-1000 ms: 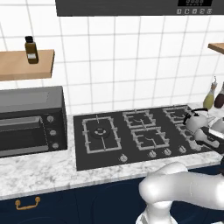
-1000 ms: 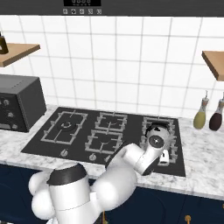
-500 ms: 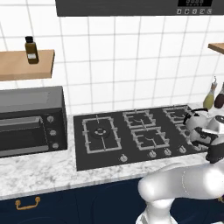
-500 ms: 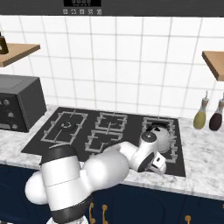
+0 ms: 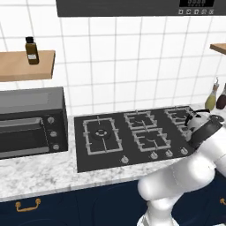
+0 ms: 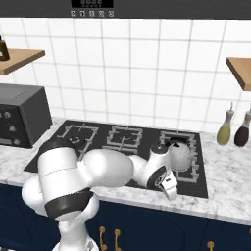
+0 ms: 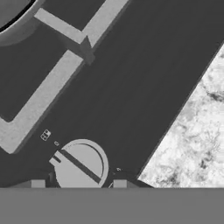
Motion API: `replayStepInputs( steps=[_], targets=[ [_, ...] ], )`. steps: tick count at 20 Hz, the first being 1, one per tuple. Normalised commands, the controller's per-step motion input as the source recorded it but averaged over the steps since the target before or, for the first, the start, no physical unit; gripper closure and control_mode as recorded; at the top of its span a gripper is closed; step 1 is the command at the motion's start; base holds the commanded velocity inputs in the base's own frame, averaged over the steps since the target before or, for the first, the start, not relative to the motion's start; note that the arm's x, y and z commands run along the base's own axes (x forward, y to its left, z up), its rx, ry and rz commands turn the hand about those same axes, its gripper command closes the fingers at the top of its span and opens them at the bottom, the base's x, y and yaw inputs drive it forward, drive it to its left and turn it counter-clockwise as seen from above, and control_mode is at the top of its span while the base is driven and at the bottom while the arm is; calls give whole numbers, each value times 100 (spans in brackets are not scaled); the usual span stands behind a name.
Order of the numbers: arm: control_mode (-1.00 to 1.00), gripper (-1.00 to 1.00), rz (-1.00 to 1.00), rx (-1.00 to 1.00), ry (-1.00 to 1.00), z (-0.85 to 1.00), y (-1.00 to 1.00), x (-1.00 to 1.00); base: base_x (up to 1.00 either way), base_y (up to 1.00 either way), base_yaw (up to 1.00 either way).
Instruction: Turn off the front right burner of the stove.
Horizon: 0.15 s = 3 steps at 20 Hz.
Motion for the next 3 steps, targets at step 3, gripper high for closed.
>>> replayStepInputs(
  steps=[3],
  targets=[
    [-100, 100, -62, 10, -6, -4, -22, -35, 0, 0, 0]
  ],
)
